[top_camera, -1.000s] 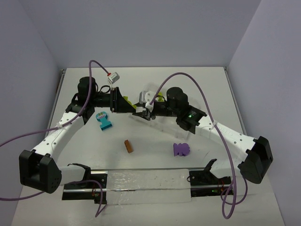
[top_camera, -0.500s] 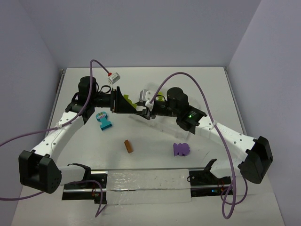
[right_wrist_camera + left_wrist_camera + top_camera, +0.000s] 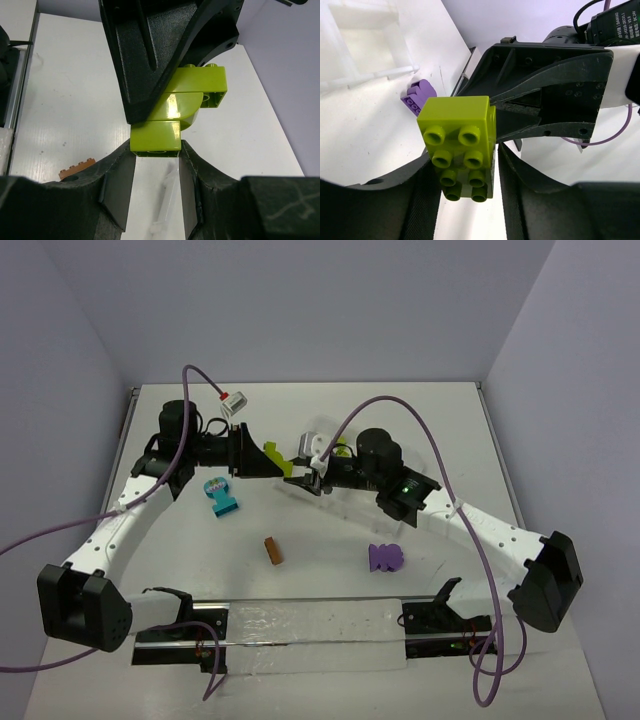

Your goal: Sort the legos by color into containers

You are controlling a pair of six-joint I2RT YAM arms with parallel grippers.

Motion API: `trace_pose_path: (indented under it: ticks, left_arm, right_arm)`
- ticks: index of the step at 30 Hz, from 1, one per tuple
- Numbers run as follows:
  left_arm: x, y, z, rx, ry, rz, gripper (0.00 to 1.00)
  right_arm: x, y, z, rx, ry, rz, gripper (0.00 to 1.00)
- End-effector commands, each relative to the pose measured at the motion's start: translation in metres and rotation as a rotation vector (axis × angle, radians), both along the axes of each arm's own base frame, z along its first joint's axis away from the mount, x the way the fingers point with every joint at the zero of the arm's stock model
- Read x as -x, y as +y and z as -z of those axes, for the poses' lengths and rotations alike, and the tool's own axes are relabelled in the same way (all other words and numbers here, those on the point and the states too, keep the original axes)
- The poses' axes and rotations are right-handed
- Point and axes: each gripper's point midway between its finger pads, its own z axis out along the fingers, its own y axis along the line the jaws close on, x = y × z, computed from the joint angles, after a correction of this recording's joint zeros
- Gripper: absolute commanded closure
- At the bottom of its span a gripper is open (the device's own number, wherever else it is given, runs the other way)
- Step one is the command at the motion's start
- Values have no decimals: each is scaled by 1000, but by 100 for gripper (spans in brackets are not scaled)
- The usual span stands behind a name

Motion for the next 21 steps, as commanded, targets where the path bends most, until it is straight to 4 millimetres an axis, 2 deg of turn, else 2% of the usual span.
trace_pose_path:
  ticks: [1, 3, 4, 7, 14, 18, 21]
  left_arm:
    - [1, 3, -14, 20, -60, -3, 49]
    - [1, 4, -13, 23, -60, -4, 57]
    - [1, 5, -13, 23, -60, -7, 66]
    - [-1, 7, -12, 22, -61, -14, 98]
    - [-4, 20, -14, 30, -66, -43, 100]
    - [-12, 27, -14, 60, -51, -77, 100]
    - [-20, 26, -7, 54, -25, -101, 100]
  right_arm:
    - [0, -3, -25, -52, -51, 4, 100]
    - [1, -3, -22, -44, -47, 5, 100]
    - [1, -3, -20, -43, -44, 6, 100]
    - [0, -5, -17, -39, -36, 15, 100]
    - [-12, -23, 2, -26, 39, 83, 100]
    - [-37, -46, 13, -41, 139, 178, 100]
    - [-83, -68, 11, -135, 381, 429, 97]
